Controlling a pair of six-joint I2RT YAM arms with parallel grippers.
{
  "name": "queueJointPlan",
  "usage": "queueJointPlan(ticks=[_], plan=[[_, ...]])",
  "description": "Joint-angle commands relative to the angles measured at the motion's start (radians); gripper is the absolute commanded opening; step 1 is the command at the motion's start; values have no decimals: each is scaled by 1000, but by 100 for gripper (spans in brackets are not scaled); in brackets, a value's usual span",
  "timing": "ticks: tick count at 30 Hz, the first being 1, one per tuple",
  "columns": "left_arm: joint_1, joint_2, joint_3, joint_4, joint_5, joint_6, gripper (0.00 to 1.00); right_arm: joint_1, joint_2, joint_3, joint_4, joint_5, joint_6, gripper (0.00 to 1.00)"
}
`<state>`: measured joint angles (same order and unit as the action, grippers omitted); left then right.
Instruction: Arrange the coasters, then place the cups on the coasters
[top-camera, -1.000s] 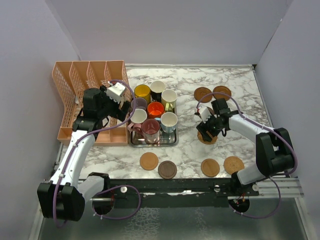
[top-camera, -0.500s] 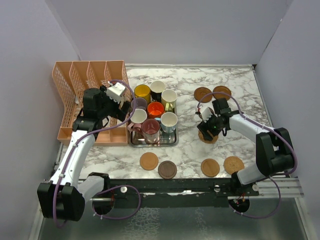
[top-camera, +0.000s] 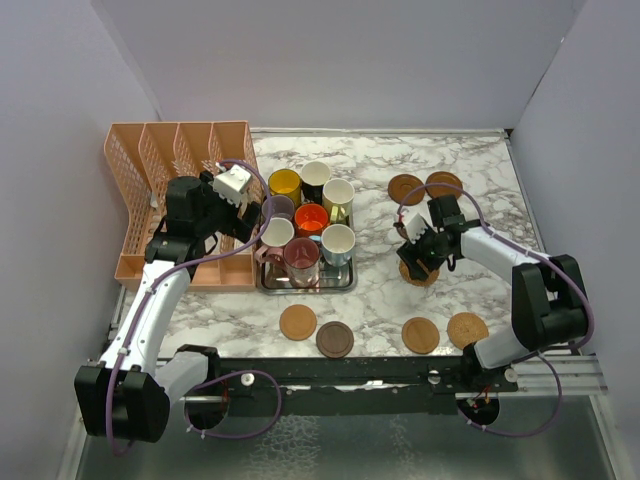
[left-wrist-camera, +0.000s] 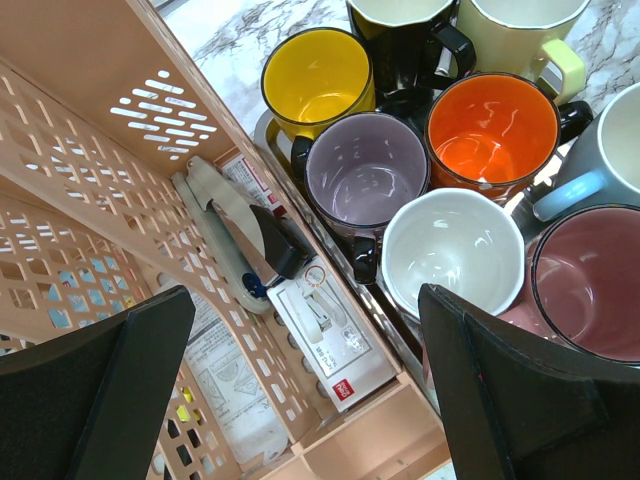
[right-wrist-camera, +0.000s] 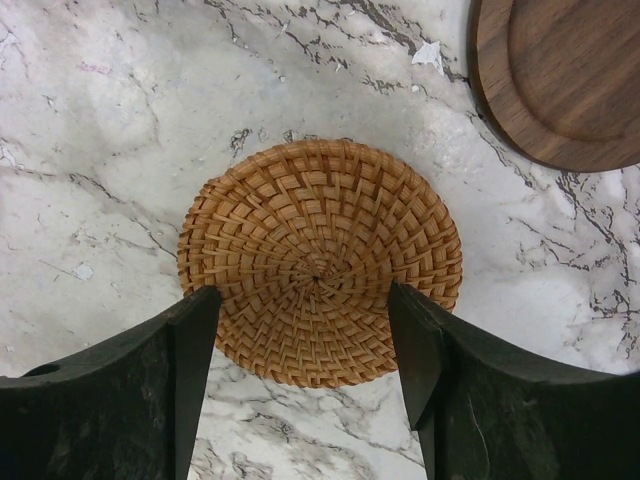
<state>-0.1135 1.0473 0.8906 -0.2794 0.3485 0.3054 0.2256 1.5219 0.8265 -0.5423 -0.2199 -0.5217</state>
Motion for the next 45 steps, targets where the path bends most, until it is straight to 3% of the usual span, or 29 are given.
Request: queueJointPlan(ticks=[1, 10, 22, 34, 40, 45], plan=[[-2, -18, 4, 0, 20, 2, 99, -16, 46, 1, -26, 50, -33, 68], [-3, -18, 3, 0, 21, 2, 99, -19, 44, 21, -47, 21, -28, 68], [-2, -20, 0, 1, 22, 3, 99, -19, -20, 161, -129, -183, 17, 72], [-3, -18, 15, -23, 41, 32, 99, -4, -174, 67, -220, -325, -149, 71], [-35, 13, 111, -209, 143, 191, 99, 156, -253, 7, -160, -352, -117, 69], [-46, 27, 128, -189, 161, 123, 99, 333, -315, -19, -57, -429, -69, 67]])
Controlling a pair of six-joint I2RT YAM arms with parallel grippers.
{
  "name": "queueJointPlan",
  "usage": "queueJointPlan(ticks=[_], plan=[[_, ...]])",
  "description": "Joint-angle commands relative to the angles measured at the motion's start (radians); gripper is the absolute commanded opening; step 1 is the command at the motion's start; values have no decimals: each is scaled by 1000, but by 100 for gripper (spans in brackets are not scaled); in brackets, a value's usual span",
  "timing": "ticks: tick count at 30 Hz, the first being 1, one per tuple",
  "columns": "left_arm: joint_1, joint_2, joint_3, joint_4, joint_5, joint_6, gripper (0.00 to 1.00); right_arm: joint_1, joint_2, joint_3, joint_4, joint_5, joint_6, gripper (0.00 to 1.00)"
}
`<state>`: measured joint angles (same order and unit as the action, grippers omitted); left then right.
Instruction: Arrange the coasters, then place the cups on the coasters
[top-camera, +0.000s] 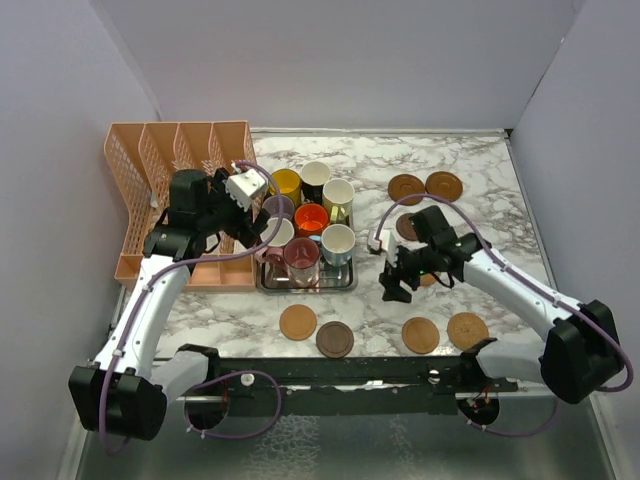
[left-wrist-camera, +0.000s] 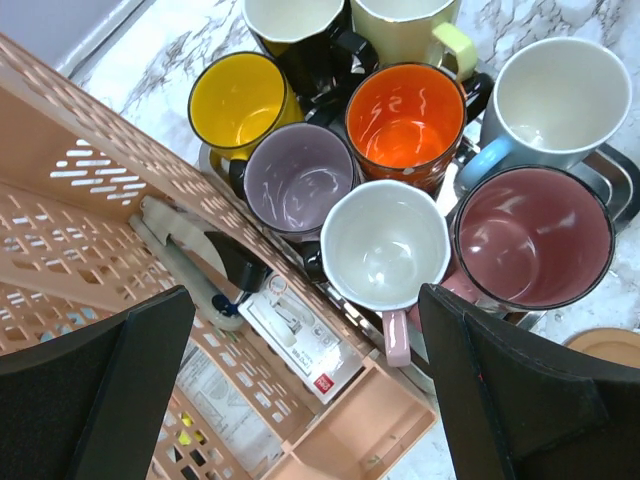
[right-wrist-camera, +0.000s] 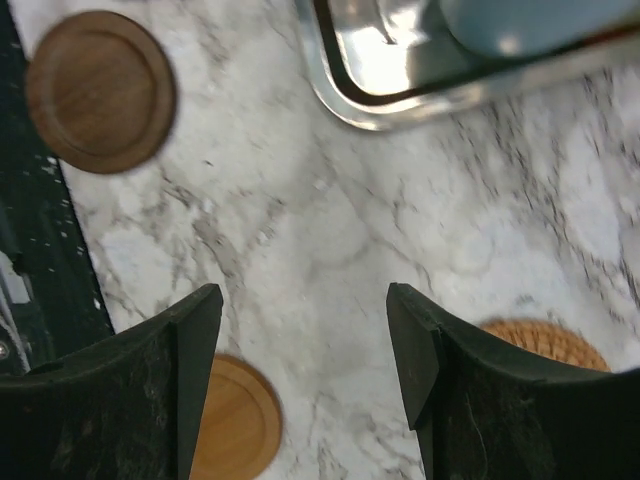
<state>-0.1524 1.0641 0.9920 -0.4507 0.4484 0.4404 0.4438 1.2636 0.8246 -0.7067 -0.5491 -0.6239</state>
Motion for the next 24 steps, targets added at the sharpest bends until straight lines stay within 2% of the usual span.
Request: queueJointPlan(ticks=[1, 6, 12, 19, 24], plan=[[-7, 16, 23, 13, 39, -55, 99, 152, -52, -15, 116, -104, 29, 67], [-4, 47, 29, 93, -72, -181, 99, 371, -3, -33, 198, -76, -1, 68], [38, 87, 51, 97, -114, -209, 99, 601, 91, -20, 324, -16, -18, 73], [63, 83, 27, 119, -90, -218, 99, 734, 288, 67, 350, 54, -42, 74], [63, 58, 6, 142, -63, -216, 99, 747, 341, 90, 361, 91, -57, 75]])
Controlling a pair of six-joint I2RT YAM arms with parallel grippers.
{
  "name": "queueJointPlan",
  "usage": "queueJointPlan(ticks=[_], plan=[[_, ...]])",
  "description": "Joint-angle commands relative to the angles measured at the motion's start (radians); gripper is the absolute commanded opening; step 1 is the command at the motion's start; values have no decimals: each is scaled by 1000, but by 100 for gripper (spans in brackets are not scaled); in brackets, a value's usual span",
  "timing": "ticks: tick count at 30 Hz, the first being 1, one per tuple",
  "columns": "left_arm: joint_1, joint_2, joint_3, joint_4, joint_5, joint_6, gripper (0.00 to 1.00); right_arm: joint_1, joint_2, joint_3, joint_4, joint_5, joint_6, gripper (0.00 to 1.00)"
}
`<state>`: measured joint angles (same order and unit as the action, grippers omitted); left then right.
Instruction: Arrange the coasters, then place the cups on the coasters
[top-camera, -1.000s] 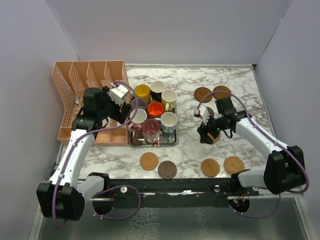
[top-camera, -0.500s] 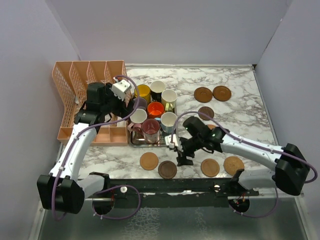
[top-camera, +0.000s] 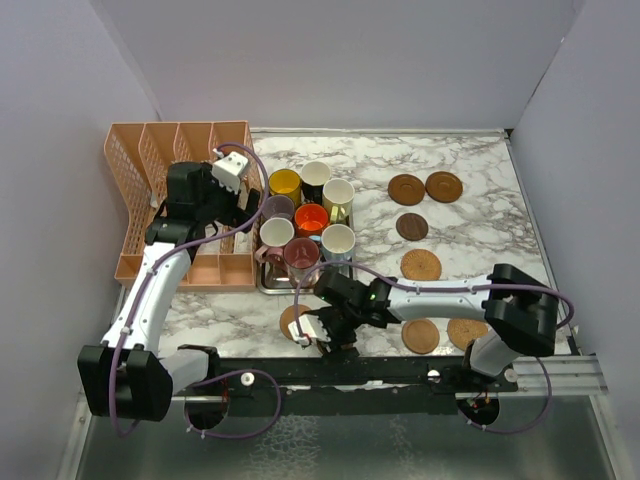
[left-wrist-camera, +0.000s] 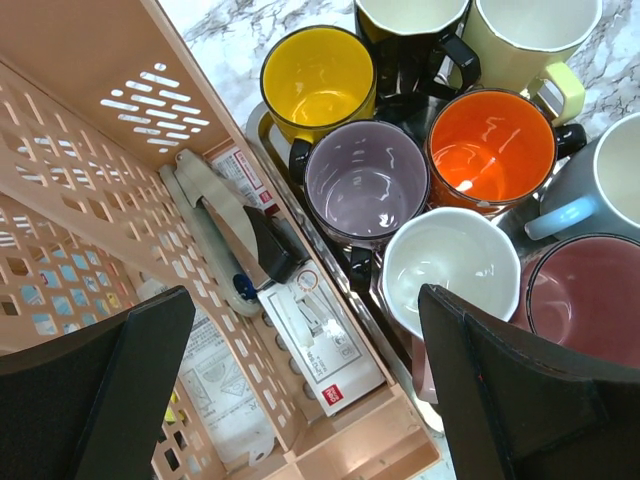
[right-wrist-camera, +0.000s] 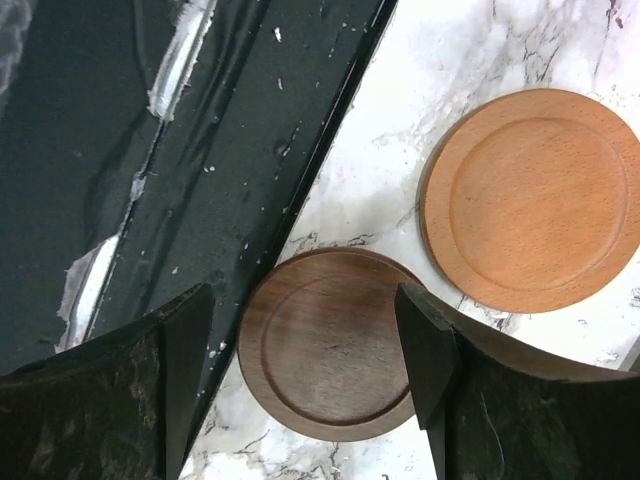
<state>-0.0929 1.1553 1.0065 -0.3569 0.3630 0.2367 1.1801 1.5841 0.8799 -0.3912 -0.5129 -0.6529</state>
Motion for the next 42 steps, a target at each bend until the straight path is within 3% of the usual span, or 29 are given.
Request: queueJointPlan(ticks=[1, 10, 26, 42], plan=[[4, -38, -13, 53, 28, -12, 99, 10, 23, 36, 47, 56, -28, 75], [4, -51, -26, 68, 47, -7, 99, 10, 97, 33, 38, 120, -22, 73], [4, -42, -26, 71, 61, -3, 99, 0, 23, -71, -2, 228, -38, 71], [4, -48, -27, 71, 72, -8, 99, -355, -176, -193, -173, 178, -139, 68]])
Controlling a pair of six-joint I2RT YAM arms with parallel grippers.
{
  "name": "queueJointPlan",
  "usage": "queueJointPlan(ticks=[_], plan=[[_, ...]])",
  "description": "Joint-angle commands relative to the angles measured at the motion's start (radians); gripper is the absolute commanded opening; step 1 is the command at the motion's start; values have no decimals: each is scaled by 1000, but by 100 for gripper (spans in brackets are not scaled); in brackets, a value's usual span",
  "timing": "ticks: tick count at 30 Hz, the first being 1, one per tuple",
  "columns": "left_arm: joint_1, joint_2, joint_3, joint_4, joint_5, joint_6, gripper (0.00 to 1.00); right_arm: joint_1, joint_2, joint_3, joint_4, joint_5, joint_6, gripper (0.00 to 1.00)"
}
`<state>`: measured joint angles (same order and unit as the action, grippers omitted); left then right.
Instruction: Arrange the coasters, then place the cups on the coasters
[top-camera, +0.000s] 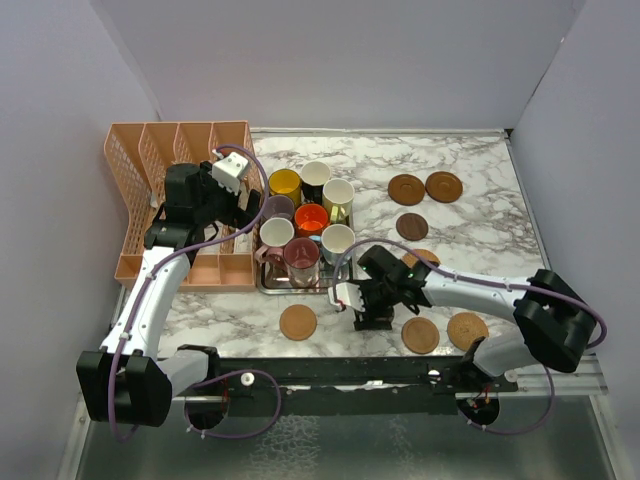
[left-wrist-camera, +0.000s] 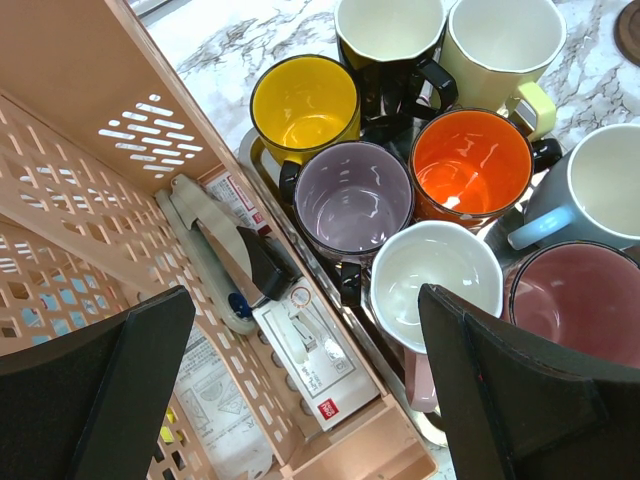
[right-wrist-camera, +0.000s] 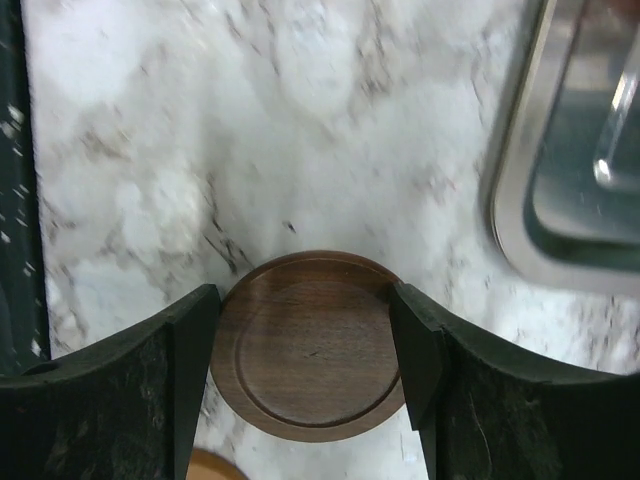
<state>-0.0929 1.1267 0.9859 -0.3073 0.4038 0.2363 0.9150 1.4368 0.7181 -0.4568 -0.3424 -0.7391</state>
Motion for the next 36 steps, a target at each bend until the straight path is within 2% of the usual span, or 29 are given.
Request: queueJointPlan(ticks=[1, 7, 14, 29, 36], plan=[[4, -22, -6, 21, 32, -8, 99, -114, -34, -34, -117, 2, -60, 68], [4, -25, -6, 22, 39, -13, 99, -251, -51, -39, -156, -3, -124, 67], [5, -33, -8, 20, 39, -12, 99, -357, -44, -37, -232, -30, -191, 66], [4, -27, -5, 21, 42, -8, 99, -428, -57, 9, -415, -88, -239, 64], [4, -24, 0, 21, 44, -8, 99, -544, -67, 9, -442, -53, -306, 62]])
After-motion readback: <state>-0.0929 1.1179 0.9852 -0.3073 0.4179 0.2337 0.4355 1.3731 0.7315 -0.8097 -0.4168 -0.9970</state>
